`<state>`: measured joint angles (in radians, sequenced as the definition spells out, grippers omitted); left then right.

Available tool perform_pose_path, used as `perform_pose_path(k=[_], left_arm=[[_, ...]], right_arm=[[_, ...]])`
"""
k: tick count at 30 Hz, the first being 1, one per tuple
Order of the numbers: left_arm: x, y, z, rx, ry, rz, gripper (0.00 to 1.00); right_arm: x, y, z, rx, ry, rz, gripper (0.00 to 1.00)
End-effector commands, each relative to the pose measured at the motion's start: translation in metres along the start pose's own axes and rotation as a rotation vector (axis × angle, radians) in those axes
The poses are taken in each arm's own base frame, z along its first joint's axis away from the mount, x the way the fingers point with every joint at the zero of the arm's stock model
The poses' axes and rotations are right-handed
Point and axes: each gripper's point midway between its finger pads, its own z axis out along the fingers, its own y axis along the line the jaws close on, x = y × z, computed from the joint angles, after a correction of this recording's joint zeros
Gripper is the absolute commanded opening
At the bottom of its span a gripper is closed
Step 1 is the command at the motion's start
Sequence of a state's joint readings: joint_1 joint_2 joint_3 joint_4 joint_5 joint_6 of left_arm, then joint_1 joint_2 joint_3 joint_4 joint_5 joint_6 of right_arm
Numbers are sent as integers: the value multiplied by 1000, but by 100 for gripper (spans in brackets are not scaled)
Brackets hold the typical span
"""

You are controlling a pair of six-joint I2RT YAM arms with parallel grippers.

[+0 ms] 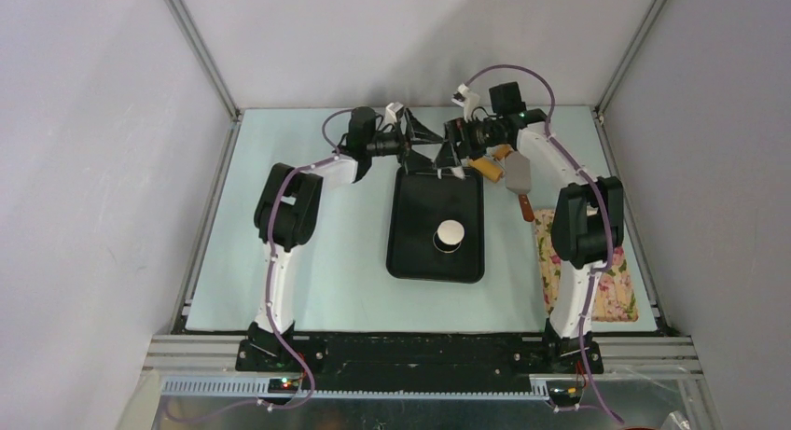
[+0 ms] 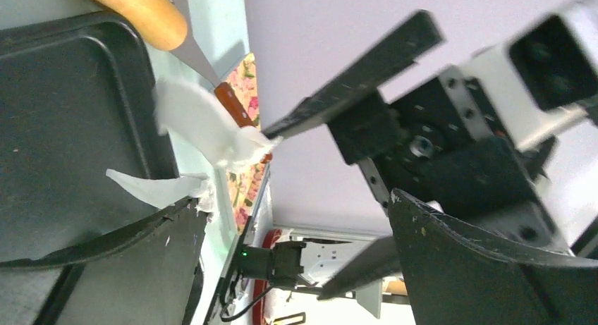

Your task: Roll out the dumpling wrappers from the dough

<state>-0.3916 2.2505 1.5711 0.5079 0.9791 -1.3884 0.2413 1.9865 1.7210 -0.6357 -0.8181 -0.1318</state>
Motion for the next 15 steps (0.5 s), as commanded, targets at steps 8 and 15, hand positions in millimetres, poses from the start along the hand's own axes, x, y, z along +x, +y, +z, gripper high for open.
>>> perform_pose_path(k=[8,15], left_arm=[[-3,13,-24,-359,-27,215,100],[-14,-8,-61,-724,-91,588,100]], right_arm=[[-19,36,-8,94,23,-129,99],[-4,51,-15,161,34,-366,99]])
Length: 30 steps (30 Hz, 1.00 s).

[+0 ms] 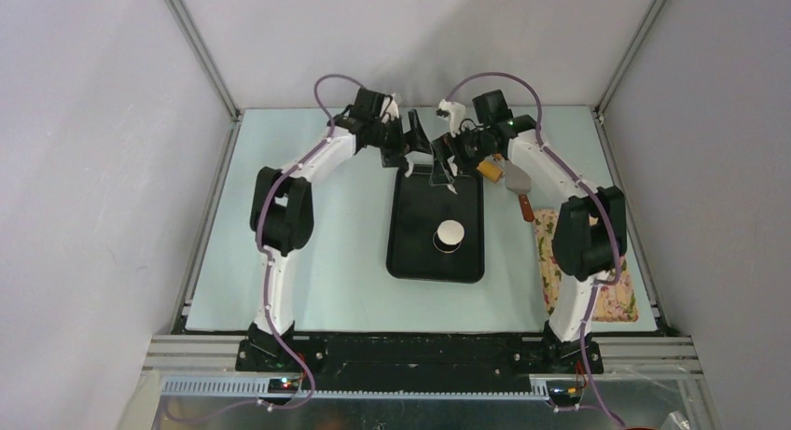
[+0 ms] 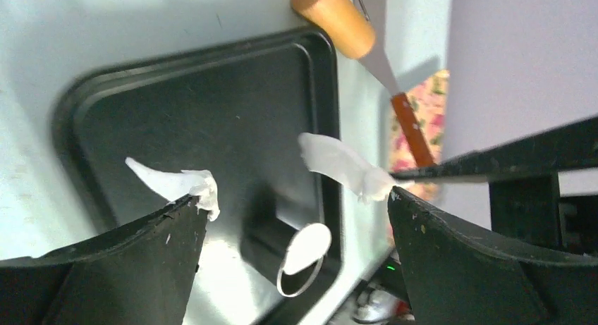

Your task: Roll out the dumpling wrappers from the dough

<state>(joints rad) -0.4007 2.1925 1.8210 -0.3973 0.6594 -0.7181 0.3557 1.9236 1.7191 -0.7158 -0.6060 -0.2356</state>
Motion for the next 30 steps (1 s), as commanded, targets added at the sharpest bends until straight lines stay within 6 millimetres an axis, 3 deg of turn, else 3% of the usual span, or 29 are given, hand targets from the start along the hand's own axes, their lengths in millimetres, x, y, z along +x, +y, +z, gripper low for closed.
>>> perform_pose_path(k=[1,2,3,4,6,7,8,10,12,13,14,15,16,17,18,19,20,21,22,23,24,25,26,27,28,29,30], left_arm=[[-11,-33,-56,-215,-79,371,100],[-3,-42,-54,-154,-41,366,100],[7,-42,-44,-60,33,289,100],[8,-34,-37,-64,50,264,100],[8,-20,-31,-95,56,218,100],[9,-18,-29,-96,61,208,100],[10,-16,-27,-93,69,201,100],[11,-16,-27,-92,72,192,100],[10,-18,-28,-90,67,194,100],[10,-20,-29,-83,68,191,100],[10,-21,-30,-80,69,191,100],[11,-22,-31,-78,68,191,100],[11,-23,-32,-71,70,192,100],[12,-25,-32,-65,72,192,100],[14,-29,-33,-41,80,192,100],[17,-30,-33,-20,91,185,100],[18,-39,-32,35,96,180,100],[18,-41,-30,55,90,180,100],[19,-45,-30,77,96,161,100],[19,-46,-29,93,93,155,100],[20,-50,-29,110,98,146,100],[20,-51,-28,119,97,146,100],[20,-51,-28,125,101,136,100],[20,-52,-27,127,101,129,100],[20,-51,-26,132,105,122,100],[21,-53,-25,139,108,112,100],[23,-52,-23,146,121,100,100]], right_arm=[[-9,27,-30,32,-53,-204,99],[-3,29,-27,41,-25,-249,99],[8,48,-30,-53,-14,-293,99],[16,29,-25,62,21,-289,99],[27,34,-16,112,102,-414,99],[38,48,-17,-3,120,-375,99],[30,43,-16,-4,93,-328,99],[38,25,-14,98,153,-306,99],[30,43,-15,-58,112,-271,99],[20,35,-23,-83,58,-117,99],[18,15,-21,22,76,-136,100],[35,-5,-10,240,192,-252,99],[27,0,-3,280,173,-364,100],[24,26,3,119,113,-328,100],[16,26,-5,18,37,-150,99],[-6,46,-12,-111,-35,-77,99],[6,48,2,-79,52,-133,99],[19,12,7,185,148,-237,99],[7,18,10,225,105,-343,99],[0,48,10,33,22,-311,99],[-11,69,-5,-207,-73,-132,99],[-12,63,-9,-198,-54,-66,100],[-8,41,0,11,13,-207,99],[-7,42,14,126,44,-397,99],[-1,34,15,199,63,-433,99],[3,43,13,134,32,-379,99],[0,71,13,-45,-13,-332,99]])
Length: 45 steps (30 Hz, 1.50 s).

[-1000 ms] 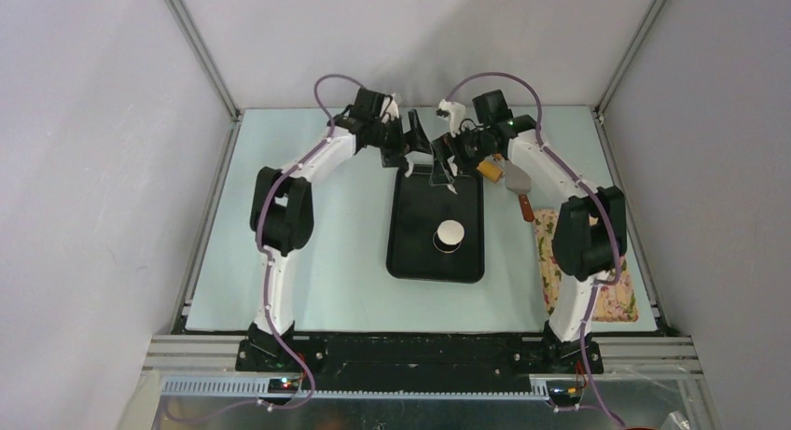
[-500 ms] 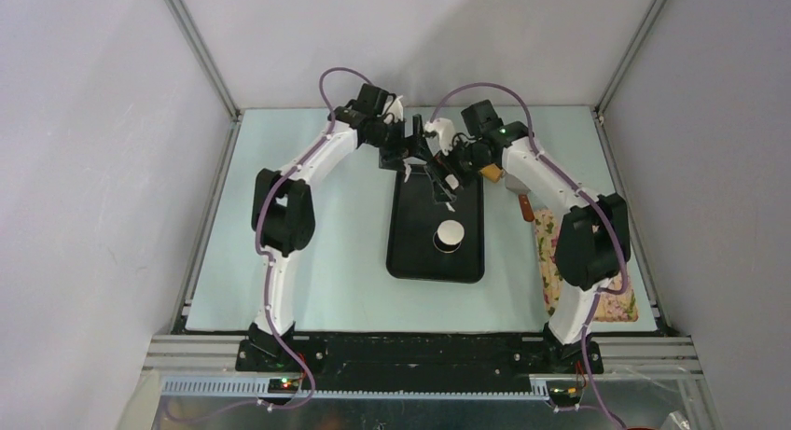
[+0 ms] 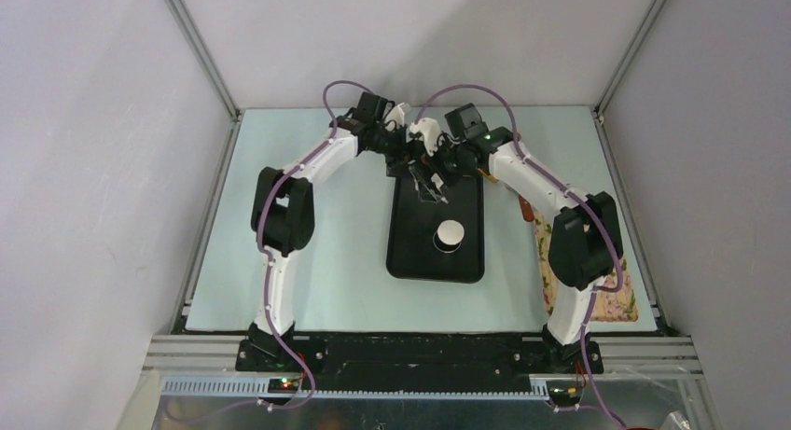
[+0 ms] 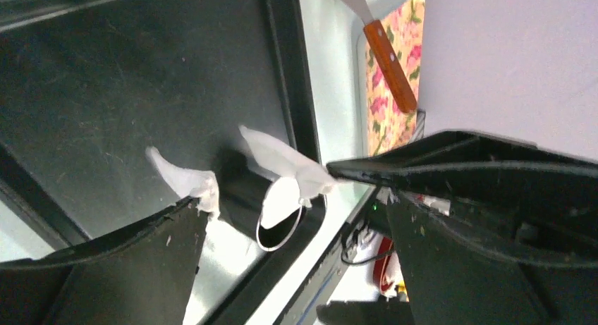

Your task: Roll out the dumpling wrappers from the dough

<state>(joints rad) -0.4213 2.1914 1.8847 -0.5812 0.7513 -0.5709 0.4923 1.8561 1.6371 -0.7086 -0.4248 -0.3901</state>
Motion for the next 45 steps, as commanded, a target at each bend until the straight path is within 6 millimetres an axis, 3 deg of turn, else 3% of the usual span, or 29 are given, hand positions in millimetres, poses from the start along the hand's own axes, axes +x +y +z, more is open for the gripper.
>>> perform_pose_path(k=[1,2,7,10,13,22,30,38,45], left_arm=[[-9,-41,-12,135,-23,18,100],[-5,-39,-9,140,-12,6,100],[0,-54,-4,245,13,-36,100],[-5,-66,-6,345,-15,-36,100],[-5,-80,-11,459,0,-168,100],[-7,-84,-16,519,-21,-202,100],[-26,-84,-38,607,-94,-236,100],[-44,-90,-67,667,-155,-226,100],[-55,-74,-74,654,-201,-243,100]], right_arm=[[-33,39,-10,-153,-131,-32,99],[-42,39,-13,-151,-144,-43,99],[-48,31,-6,-100,-180,-82,99],[-39,28,5,-45,-155,-121,99],[-39,29,13,-40,-166,-121,99],[-21,37,32,-28,-114,-151,99],[-5,60,36,-129,-96,-145,99],[24,73,38,-179,-21,-138,99],[39,90,33,-247,17,-120,99]])
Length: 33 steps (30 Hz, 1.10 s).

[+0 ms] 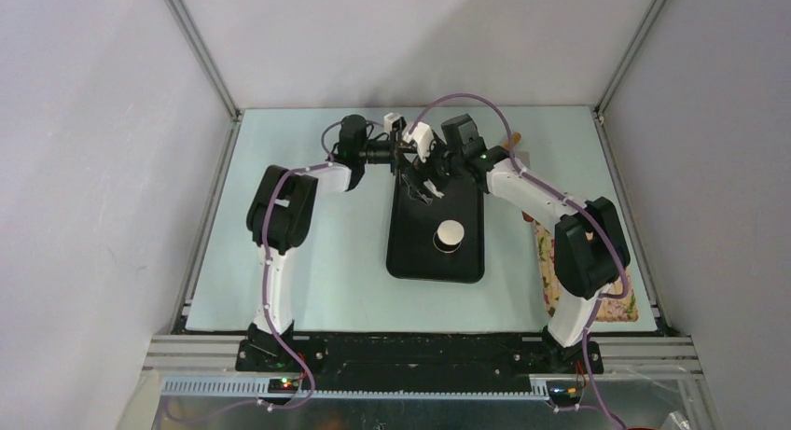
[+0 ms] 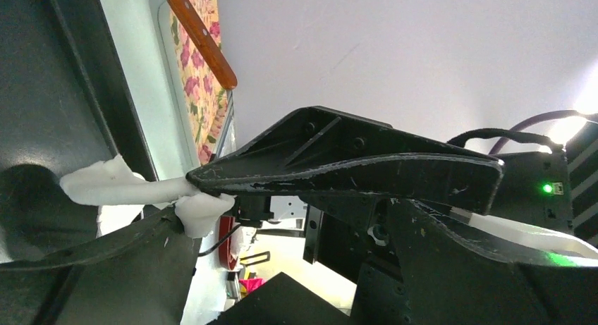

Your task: Roll out the dumpling wrappers from the dough

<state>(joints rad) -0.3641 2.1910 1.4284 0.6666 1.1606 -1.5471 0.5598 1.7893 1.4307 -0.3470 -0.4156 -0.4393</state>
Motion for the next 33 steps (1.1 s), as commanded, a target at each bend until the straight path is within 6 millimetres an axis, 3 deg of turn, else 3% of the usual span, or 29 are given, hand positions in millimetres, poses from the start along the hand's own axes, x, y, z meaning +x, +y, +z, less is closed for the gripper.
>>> perform_pose_path(k=[1,8,17,22,27,29,30,31,32,33], left_arm=[[-40,-68,-26,112,-212,139,100],[-51,-68,-39,111,-256,153,100],[-60,-43,-43,34,-292,143,100],[-58,-32,-42,-15,-293,145,100],[-52,-33,-37,-45,-267,218,100],[-53,-24,-39,-137,-263,283,100],[-57,-13,-44,-246,-267,351,100],[-54,7,-53,-379,-282,289,100],[-60,2,-59,-432,-278,423,100],[-58,4,-67,-494,-287,430,100]], right_arm=[[50,87,-7,-295,181,95,99],[50,97,-24,-352,190,116,99],[21,101,-58,-415,138,153,99],[-16,65,-86,-384,31,215,99],[-30,31,-107,-286,-27,223,99],[-20,8,-112,-172,1,244,99],[-17,-7,-113,-103,4,255,99],[-1,-30,-118,26,56,264,99],[4,-44,-120,100,66,258,99],[22,-65,-127,220,124,263,99]])
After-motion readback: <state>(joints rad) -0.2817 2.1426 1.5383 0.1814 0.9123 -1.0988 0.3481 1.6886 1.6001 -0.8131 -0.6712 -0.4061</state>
